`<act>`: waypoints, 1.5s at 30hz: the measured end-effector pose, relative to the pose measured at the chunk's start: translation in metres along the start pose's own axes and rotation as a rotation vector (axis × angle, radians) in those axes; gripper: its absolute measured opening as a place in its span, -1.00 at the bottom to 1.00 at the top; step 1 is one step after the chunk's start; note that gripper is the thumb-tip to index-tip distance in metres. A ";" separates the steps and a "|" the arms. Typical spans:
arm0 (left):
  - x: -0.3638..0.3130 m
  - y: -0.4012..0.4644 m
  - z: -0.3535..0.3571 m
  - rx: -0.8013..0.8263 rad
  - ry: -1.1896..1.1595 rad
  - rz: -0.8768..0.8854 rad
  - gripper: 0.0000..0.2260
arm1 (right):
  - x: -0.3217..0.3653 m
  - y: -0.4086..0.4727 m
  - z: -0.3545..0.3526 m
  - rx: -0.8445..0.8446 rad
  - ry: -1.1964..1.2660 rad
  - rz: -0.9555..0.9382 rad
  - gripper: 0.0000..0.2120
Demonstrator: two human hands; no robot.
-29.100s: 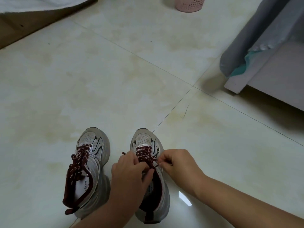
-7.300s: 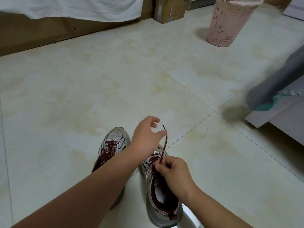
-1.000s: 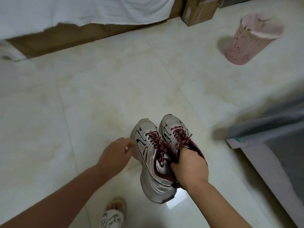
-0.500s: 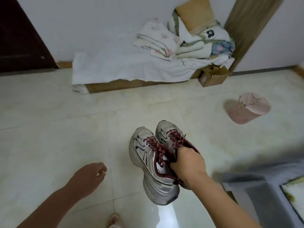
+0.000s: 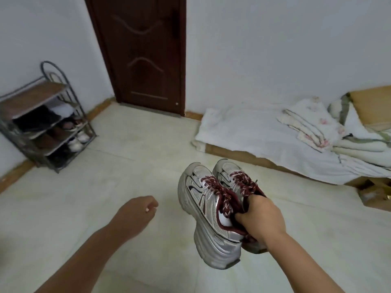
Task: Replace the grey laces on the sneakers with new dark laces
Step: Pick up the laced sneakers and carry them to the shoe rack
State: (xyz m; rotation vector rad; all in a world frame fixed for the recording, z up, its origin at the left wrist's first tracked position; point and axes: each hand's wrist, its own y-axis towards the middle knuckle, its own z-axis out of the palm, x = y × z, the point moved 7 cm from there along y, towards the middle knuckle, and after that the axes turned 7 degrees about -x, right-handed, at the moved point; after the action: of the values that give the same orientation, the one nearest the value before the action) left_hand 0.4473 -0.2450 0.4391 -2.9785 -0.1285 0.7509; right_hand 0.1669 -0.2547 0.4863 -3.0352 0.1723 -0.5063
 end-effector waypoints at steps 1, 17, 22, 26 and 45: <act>0.011 0.001 -0.011 -0.024 -0.004 -0.028 -0.85 | 0.014 0.008 0.003 0.006 -0.002 -0.033 -0.67; 0.122 0.071 -0.100 -0.260 -0.029 -0.438 -0.79 | 0.210 0.183 0.064 0.127 -0.078 -0.531 -0.83; 0.154 0.087 -0.110 -0.281 -0.044 -0.555 -0.79 | 0.285 0.222 0.078 0.158 -0.072 -0.692 -0.83; 0.196 0.097 -0.123 -0.268 -0.030 -0.632 -0.80 | 0.344 0.245 0.098 0.194 -0.044 -0.775 -0.83; 0.425 0.308 -0.248 -0.245 -0.047 -0.676 -0.89 | 0.568 0.442 0.176 0.280 -0.177 -0.657 -0.75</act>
State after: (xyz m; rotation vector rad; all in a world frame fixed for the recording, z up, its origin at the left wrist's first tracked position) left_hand 0.9583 -0.5213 0.4307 -2.8067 -1.2275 0.7387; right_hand 0.7138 -0.7540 0.4678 -2.7747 -0.8465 -0.2499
